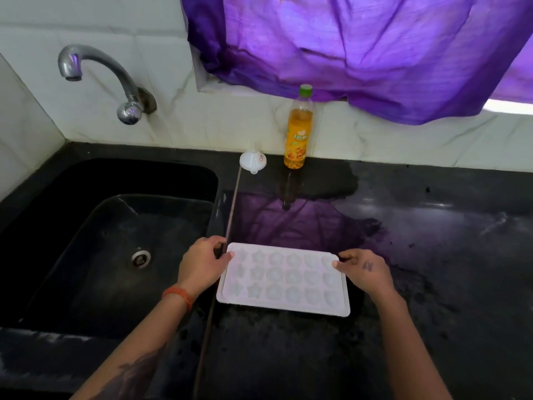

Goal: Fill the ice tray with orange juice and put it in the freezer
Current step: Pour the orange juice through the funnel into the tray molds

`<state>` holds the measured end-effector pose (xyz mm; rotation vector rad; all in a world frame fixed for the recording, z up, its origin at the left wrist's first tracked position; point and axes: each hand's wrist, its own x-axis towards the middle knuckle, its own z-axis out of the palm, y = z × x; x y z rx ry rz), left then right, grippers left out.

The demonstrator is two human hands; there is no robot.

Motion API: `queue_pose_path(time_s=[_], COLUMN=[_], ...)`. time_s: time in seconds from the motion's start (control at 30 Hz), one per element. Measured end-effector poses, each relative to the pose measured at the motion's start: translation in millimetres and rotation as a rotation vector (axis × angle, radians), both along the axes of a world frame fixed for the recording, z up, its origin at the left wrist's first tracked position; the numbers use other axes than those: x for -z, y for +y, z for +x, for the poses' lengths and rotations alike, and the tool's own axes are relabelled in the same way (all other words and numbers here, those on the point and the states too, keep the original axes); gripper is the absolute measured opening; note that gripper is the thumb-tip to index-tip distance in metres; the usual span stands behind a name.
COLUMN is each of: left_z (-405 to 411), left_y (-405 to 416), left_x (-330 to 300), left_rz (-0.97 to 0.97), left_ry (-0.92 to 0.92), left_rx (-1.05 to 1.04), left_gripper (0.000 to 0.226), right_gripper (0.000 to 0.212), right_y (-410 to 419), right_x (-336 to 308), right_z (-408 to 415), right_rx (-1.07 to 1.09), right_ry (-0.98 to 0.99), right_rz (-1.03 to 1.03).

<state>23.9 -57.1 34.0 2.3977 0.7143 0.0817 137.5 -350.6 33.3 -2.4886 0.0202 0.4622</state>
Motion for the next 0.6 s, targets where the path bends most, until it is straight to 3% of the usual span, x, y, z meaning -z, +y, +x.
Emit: queue_pose_path(time_s=[0.2,0.47,0.6], left_z=[63.1,148.6,160.5], left_y=[-14.8,-30.7,-24.6], left_x=[-23.2,-6.3,22.2], left_rz=[0.029,0.383,0.370], left_ry=[-0.127,0.192,0.379], left_rx=[0.321,0.650,0.727], left_gripper=[0.039,0.062,0.073], right_gripper=[0.045,0.074,0.092], right_y=[31.9,120.3,159.4], right_x=[-40.3,-78.2,-76.8], right_z=[52.5,168.7,215.2], right_rx=[-0.097,-0.156,-0.061], right_ry=[-0.123,-0.162,-0.224], right_rz=[-0.002,0.156,0.231])
